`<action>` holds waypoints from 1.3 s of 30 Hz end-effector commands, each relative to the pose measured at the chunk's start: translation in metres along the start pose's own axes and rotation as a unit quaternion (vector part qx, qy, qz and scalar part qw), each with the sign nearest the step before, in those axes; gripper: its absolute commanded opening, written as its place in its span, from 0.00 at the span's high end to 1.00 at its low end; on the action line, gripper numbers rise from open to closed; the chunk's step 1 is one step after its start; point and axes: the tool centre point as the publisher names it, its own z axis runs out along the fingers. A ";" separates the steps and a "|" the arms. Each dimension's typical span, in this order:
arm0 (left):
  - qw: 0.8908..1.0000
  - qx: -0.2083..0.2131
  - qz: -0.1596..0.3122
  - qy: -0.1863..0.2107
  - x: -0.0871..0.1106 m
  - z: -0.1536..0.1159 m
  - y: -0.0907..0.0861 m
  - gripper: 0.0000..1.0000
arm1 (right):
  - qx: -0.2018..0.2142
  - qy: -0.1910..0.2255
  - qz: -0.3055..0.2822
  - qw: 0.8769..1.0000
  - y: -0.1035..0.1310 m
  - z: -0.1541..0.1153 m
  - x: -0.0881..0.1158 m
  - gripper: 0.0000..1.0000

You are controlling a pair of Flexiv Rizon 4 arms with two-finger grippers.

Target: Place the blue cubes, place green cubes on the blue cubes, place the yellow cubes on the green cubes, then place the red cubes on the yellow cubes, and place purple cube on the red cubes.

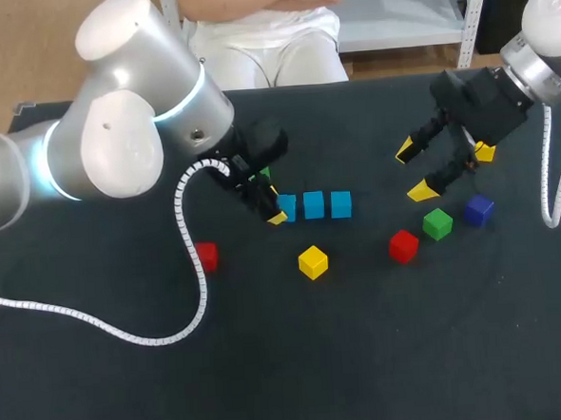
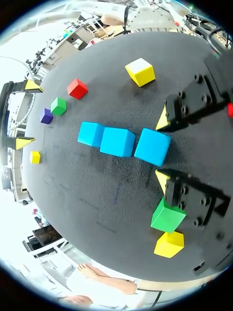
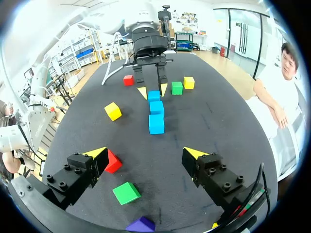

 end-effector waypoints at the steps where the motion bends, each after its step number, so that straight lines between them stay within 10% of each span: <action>1: 1.000 0.003 0.000 -0.003 0.001 0.001 0.002 0.00 | 0.001 -0.001 -0.001 1.000 0.001 0.000 0.000 0.00; 39: 0.994 -0.051 0.016 -0.092 0.032 -0.059 -0.035 0.00 | 0.001 -0.001 -0.001 1.000 0.001 0.000 0.000 0.00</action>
